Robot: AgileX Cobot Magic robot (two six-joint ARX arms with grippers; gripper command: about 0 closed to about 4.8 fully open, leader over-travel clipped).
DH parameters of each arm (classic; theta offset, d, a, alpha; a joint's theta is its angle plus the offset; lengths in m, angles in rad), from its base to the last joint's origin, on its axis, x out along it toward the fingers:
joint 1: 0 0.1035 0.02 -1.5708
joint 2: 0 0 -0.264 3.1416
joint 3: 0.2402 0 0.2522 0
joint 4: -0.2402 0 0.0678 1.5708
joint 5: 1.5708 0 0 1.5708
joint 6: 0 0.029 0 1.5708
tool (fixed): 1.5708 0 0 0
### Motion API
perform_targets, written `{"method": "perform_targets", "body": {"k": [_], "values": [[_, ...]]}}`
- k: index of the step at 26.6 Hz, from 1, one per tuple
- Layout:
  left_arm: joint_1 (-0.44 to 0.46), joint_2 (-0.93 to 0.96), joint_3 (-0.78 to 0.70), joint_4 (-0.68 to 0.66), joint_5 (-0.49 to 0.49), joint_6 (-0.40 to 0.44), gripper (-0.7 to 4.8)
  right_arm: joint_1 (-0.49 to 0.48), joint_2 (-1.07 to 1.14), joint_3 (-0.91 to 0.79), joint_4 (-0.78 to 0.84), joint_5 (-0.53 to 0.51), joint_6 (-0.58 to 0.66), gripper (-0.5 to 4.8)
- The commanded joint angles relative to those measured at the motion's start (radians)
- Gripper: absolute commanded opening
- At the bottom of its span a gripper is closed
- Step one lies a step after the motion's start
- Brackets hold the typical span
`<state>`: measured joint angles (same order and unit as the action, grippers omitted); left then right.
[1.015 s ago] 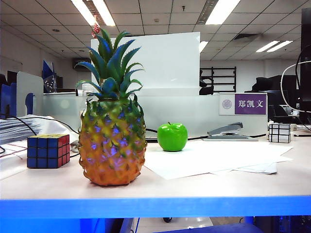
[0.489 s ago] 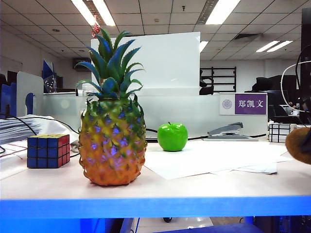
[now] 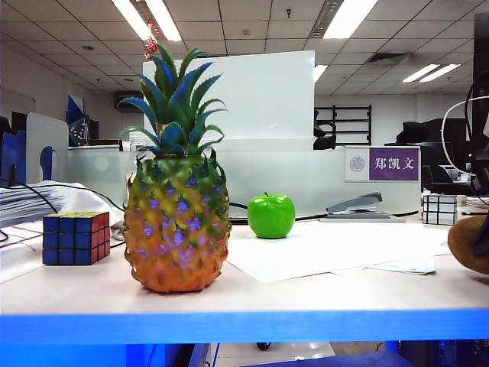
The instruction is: Arrange all the fruits from large to small from left to right in a row.
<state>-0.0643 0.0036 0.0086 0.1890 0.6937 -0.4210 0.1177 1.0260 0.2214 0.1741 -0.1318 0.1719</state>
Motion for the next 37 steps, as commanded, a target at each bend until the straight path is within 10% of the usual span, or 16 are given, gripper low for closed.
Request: {"method": "perform_targets", "body": {"k": [1,6,11,16,24,37], "values": [[0.002,-0.002,0.002,0.006,-0.001,0.002,1.88,0.001,0.001,0.005,0.011,-0.001,0.005,-0.07],[0.002,-0.002,0.002,0.006,-0.001,0.002,1.88,0.001,0.001,0.005,0.011,-0.002,0.005,0.13],[0.002,-0.002,0.002,0.007,-0.001,0.002,1.88,0.001,0.001,0.005,0.011,-0.001,0.005,2.43],[0.002,-0.002,0.002,0.007,-0.001,0.002,1.88,0.001,0.001,0.005,0.016,-0.001,0.005,2.55],[0.002,-0.002,0.002,0.006,-0.001,0.002,1.88,0.000,0.000,0.007,0.060,0.003,0.006,4.31],[0.001,-0.002,0.002,-0.002,-0.001,0.002,1.88,0.001,0.008,0.107,0.167,-0.038,-0.028,4.79]]}}
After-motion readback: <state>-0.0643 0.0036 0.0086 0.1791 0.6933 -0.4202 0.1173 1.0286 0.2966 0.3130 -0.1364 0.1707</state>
